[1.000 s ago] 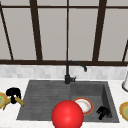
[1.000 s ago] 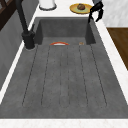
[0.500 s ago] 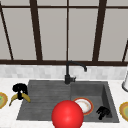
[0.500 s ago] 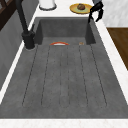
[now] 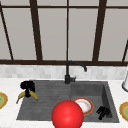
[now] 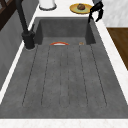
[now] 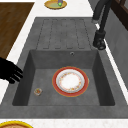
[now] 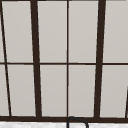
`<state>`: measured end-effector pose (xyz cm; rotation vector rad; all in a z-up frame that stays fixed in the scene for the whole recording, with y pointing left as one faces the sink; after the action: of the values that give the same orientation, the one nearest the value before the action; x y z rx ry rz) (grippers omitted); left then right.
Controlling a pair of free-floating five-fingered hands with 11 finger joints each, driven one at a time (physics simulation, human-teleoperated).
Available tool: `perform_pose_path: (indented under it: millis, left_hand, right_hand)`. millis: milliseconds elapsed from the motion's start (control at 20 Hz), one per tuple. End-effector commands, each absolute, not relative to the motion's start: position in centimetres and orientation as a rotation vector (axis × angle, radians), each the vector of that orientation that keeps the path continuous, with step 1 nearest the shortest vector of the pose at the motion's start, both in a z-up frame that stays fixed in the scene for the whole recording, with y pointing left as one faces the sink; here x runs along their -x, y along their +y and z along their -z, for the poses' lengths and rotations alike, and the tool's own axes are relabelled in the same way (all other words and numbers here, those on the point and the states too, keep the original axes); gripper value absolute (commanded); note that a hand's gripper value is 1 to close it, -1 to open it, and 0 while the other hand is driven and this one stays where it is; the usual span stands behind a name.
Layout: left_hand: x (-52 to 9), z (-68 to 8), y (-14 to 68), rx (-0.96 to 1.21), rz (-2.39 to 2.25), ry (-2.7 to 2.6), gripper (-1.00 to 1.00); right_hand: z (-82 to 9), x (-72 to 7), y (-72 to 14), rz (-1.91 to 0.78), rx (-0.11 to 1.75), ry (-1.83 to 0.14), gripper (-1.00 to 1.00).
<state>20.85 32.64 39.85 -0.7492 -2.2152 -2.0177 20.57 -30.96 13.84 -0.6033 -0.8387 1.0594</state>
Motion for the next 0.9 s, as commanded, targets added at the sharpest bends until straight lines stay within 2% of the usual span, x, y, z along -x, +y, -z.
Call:
perform_pose_path:
  millis: [0, 850]
  left_hand:
    - [-20.7, -41.2, 30.2, 0.786, 2.046, -2.199, 1.0]
    - [-20.7, -47.0, 19.5, 0.81, 2.03, -2.219, 1.0]
  right_hand:
    - [-13.8, -20.6, -31.0, -1.059, 0.603, -0.839, 0.0]
    - [-13.8, -20.6, -31.0, -1.059, 0.603, -0.839, 0.0]
